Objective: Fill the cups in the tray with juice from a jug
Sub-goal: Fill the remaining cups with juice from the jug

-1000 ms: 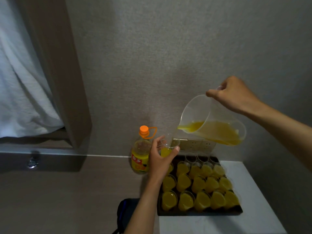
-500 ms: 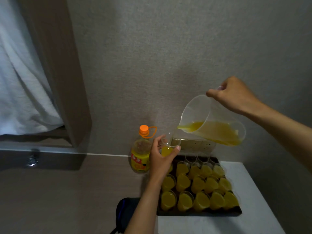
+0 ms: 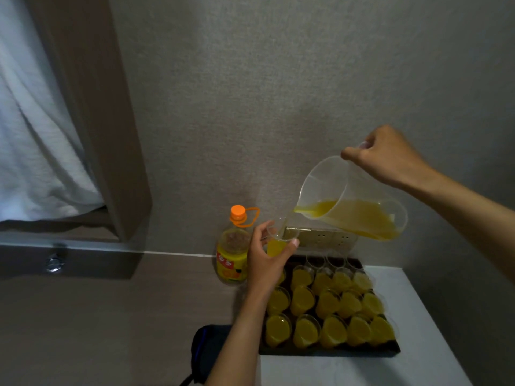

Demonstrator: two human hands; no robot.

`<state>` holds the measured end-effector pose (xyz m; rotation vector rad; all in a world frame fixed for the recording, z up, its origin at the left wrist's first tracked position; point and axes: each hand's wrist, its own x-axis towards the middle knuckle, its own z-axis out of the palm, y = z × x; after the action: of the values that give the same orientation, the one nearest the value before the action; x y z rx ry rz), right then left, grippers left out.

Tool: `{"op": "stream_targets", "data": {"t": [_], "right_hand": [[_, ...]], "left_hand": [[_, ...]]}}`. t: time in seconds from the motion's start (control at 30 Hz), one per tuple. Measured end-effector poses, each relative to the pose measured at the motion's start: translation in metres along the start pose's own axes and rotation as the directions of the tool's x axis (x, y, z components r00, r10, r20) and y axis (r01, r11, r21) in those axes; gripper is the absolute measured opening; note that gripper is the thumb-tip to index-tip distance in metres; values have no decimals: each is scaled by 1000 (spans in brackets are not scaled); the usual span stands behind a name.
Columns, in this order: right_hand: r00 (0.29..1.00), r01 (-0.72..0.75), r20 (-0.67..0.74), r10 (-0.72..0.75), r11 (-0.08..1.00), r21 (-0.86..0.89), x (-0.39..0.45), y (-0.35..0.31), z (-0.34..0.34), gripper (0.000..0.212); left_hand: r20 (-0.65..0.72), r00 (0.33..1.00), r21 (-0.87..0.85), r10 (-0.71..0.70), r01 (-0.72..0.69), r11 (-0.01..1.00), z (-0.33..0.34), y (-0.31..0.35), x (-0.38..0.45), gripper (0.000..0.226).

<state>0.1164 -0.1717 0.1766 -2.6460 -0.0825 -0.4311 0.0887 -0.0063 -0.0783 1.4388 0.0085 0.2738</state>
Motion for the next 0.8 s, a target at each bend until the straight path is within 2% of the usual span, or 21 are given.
{"op": "stream_targets", "data": {"t": [0.8], "right_hand": [[1000, -16, 9, 16, 1000, 8, 7, 2, 4, 43]], "left_hand": [[8, 999, 13, 33, -33, 999, -1, -3, 6, 55]]}}
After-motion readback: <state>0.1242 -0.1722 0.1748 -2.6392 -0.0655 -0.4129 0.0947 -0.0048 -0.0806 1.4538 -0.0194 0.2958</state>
